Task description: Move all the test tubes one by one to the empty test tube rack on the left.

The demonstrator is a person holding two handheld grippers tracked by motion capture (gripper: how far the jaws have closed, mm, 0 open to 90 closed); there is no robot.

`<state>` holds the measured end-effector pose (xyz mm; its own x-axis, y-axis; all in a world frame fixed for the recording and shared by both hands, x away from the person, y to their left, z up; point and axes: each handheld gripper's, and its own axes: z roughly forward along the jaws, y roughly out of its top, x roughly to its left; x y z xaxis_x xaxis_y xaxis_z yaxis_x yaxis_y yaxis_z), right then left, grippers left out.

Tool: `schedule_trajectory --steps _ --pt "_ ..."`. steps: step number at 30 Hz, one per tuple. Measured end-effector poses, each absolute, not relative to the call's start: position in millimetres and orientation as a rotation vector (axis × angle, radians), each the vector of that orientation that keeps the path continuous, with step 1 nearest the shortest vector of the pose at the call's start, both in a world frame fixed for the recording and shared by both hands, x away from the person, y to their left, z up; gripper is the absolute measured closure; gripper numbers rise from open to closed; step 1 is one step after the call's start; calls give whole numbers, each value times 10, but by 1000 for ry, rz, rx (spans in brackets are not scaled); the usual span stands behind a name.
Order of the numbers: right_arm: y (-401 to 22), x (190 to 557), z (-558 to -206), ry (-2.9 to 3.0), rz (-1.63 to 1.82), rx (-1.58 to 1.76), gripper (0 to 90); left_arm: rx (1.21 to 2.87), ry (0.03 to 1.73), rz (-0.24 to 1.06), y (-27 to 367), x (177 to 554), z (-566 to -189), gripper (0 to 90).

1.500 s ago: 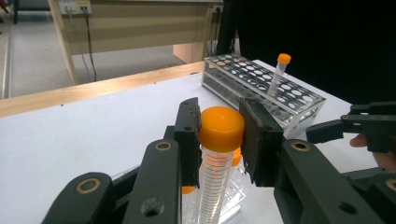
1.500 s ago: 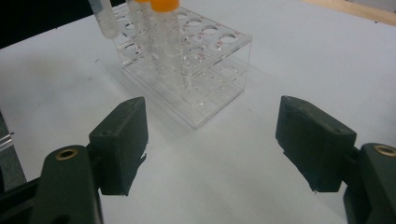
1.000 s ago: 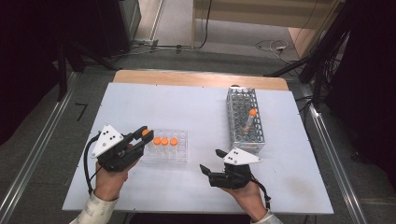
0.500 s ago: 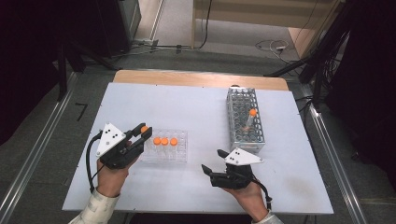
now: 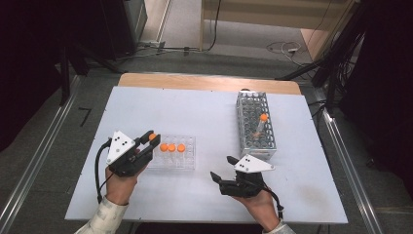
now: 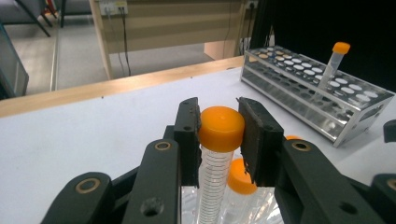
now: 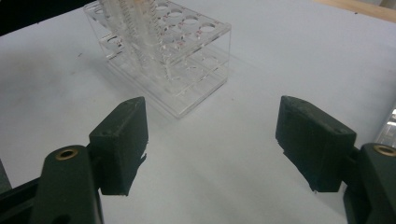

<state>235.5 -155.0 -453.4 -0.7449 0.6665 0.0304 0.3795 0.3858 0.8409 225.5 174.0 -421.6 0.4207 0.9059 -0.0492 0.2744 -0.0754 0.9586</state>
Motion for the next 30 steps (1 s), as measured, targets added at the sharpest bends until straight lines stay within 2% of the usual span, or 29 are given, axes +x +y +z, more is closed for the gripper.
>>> schedule_trajectory --steps 5,8,13,24,30 --pt "-1545 2356 -4537 2336 1289 911 237 1593 1079 723 1738 2253 -4259 690" --pt "-1543 2360 -4542 2338 1286 908 237 1592 1086 710 1738 2255 -4259 625" --pt "-1540 2360 -4544 2339 1285 908 237 1583 1099 695 1765 2259 -4264 622" --pt "-1624 2424 -4540 2304 1276 944 239 1555 1110 683 1740 2252 -4251 349" --pt "-1702 2468 -4526 2259 1270 977 240 1550 1115 679 1732 2255 -4254 291"
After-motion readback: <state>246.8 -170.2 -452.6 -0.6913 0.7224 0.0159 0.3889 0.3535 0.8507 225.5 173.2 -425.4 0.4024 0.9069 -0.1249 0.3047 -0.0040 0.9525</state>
